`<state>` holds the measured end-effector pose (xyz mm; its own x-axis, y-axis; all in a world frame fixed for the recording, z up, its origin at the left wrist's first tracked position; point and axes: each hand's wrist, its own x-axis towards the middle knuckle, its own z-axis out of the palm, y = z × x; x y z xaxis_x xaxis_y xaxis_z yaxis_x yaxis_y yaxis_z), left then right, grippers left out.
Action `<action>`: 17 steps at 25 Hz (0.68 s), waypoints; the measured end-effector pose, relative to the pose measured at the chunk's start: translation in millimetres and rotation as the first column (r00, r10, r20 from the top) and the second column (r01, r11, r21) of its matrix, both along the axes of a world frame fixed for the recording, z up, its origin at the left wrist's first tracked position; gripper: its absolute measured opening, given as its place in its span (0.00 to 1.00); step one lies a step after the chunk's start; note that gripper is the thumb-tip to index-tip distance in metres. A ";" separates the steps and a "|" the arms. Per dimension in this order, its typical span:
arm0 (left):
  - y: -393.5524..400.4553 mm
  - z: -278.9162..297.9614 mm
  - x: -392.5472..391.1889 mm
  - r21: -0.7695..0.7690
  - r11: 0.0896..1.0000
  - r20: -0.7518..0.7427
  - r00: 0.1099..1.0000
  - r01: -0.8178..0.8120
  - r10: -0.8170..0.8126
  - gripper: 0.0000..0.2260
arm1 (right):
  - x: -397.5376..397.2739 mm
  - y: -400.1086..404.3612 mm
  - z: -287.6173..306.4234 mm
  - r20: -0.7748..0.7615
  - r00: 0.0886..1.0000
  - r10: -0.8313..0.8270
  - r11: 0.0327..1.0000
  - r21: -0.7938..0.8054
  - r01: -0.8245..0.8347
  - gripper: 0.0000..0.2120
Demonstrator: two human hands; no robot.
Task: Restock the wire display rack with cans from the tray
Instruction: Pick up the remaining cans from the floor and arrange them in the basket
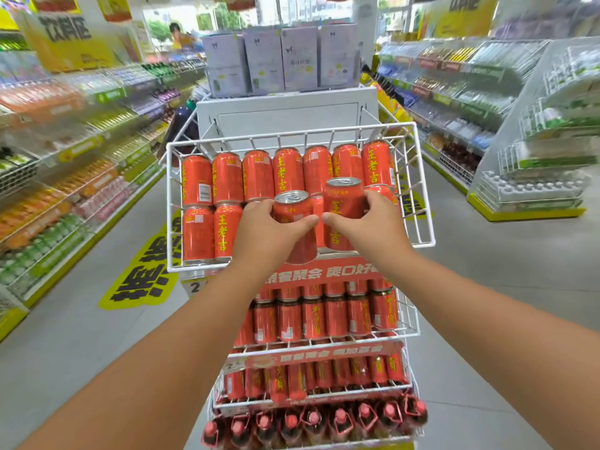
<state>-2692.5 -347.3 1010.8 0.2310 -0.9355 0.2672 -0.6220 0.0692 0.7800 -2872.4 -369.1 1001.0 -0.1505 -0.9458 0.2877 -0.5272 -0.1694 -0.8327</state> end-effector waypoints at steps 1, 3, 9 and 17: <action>-7.9 1.8 1.7 0.012 1.000 -0.001 1.000 0.001 -0.001 0.17 | 2.7 -6.5 6.5 -0.022 1.000 -0.011 1.000 0.013 0.011 0.29; -23.9 3.8 4.7 0.072 0.997 -0.011 1.000 -0.014 0.015 0.19 | 4.5 -19.4 15.9 -0.074 0.997 -0.016 0.998 0.051 0.020 0.25; -52.4 10.6 2.0 0.170 0.985 0.042 0.999 -0.037 0.030 0.29 | 14.7 -40.0 21.6 -0.185 0.982 -0.038 0.990 0.123 0.062 0.35; -61.1 1.3 3.9 0.210 0.976 0.023 0.999 -0.050 0.046 0.40 | 24.4 -38.6 21.4 -0.328 0.941 -0.083 0.971 0.188 0.151 0.34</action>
<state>-2688.6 -408.4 1012.1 0.2741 -0.9592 0.0701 -0.6345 -0.1255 0.7627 -2848.0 -407.6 1022.4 -0.1977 -0.9705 0.1383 -0.7738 0.0679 -0.6298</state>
